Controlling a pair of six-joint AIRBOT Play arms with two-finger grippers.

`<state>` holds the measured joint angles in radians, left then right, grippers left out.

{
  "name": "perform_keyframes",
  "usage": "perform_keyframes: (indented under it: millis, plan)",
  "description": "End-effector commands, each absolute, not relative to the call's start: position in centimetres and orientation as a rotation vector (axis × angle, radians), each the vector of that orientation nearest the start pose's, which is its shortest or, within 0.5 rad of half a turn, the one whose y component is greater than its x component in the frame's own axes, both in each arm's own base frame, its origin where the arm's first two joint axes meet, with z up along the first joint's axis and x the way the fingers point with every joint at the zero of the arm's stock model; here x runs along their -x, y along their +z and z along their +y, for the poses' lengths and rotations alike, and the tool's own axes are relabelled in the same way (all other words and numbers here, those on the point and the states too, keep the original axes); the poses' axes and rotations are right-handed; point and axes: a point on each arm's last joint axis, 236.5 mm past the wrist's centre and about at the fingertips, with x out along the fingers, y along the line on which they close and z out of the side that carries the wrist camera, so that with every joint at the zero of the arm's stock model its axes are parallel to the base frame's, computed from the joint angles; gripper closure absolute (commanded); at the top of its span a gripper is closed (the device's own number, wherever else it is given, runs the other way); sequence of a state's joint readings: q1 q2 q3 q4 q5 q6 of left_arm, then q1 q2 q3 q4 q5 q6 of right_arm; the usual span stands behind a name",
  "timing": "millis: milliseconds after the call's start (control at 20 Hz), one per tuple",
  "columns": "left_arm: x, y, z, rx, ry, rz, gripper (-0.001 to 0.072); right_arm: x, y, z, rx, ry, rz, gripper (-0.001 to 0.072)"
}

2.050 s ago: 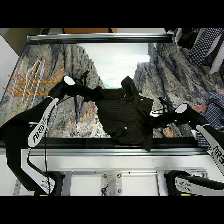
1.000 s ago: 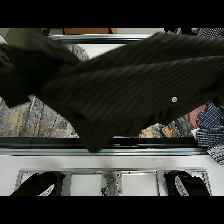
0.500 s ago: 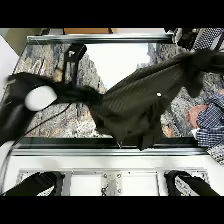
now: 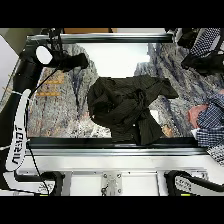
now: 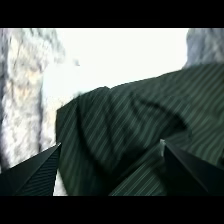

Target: Fold the clothes and pants, and hang the long-sleeved shirts on hangers.

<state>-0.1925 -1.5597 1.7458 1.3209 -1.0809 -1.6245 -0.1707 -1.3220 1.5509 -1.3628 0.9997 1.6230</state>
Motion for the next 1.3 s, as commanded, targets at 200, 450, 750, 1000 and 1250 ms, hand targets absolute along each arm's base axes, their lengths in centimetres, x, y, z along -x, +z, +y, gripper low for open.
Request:
perform_keyframes:
  millis: [200, 450, 750, 1000, 1250]
  plan:
    - [-41.1, 1.9, -16.5, -0.297, -0.663, 1.158, 0.0019, -40.5, 20.2, -2.3, -0.227, -0.018, 0.760, 0.0052]
    - [-39.5, -1.5, -22.3, -0.556, -0.825, 0.936, 0.0019, -36.5, 17.5, -1.1, -0.242, -0.002, 0.838, 0.0052]
    - [-41.8, -3.4, -24.2, -0.615, -0.822, 0.824, 0.0019, -34.3, 14.5, 1.0, -0.277, 0.052, 0.962, 0.0052]
    - [-43.4, -5.1, -24.3, -0.632, -0.804, 0.797, 0.0019, -34.2, 14.3, 2.9, -0.265, 0.103, 0.973, 0.0052]
    - [-43.8, -5.8, -24.9, -0.607, -0.789, 0.790, 0.0039, -33.1, 11.4, 6.0, -0.242, 0.171, 1.053, 0.0052]
